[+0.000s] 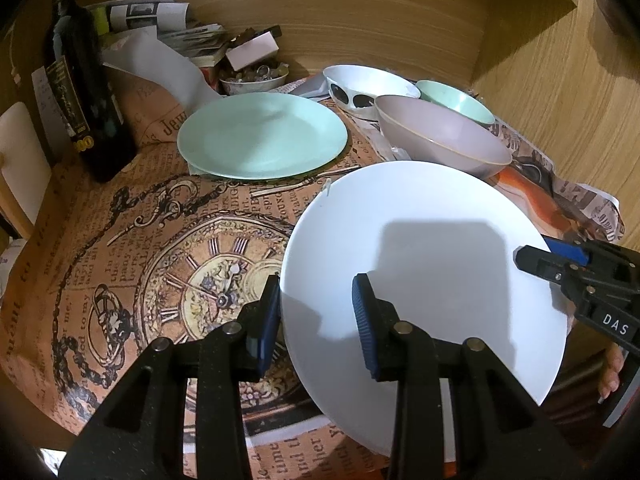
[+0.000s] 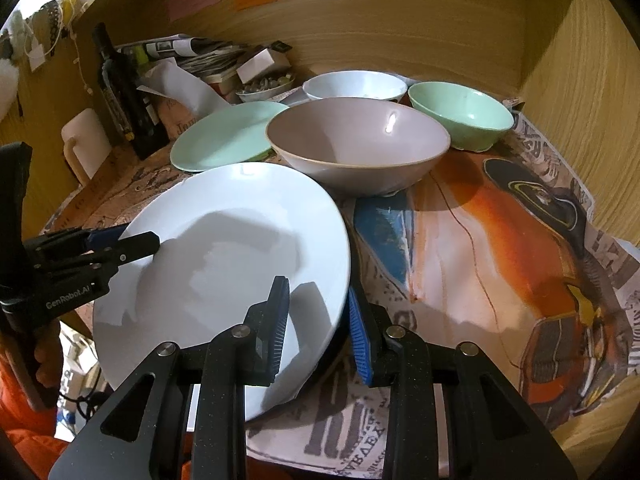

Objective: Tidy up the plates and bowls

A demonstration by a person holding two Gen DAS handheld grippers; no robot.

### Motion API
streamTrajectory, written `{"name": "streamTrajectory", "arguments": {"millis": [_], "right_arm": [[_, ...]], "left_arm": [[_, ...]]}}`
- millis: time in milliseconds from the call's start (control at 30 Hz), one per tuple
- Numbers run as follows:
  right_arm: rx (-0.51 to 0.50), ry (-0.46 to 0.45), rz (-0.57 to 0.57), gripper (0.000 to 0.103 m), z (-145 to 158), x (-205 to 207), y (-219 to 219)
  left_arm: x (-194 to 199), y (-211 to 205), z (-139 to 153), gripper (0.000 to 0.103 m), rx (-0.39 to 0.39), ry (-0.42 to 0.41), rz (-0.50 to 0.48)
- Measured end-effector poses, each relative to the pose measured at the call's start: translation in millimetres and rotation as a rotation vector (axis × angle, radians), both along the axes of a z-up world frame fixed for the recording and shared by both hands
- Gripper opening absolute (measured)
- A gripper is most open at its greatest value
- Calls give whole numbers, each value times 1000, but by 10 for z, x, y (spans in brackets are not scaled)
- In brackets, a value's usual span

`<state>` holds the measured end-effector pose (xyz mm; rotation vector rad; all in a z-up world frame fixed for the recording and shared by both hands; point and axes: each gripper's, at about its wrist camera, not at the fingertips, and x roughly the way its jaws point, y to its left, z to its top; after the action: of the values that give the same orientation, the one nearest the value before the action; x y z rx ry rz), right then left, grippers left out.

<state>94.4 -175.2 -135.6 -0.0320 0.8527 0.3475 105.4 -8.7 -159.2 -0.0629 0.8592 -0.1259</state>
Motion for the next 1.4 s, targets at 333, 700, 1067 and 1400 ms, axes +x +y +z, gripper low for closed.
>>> {"name": "streamTrajectory", "arguments": {"millis": [333,700,1067,1400], "right_arm": [[-14,-56,-25,28,132,-1,-39],[86,-147,42,41,514,104,142],[104,-230,90,61,828,483,462],[81,-150,125,62,780,1089,801]], "left_arm": [[24,48,19,35,-30,-10,-5],[-114,269,483,57,31,-178,62],[-8,618,887,78,80,-293,149],[475,972,882,94,102,-265,205]]}}
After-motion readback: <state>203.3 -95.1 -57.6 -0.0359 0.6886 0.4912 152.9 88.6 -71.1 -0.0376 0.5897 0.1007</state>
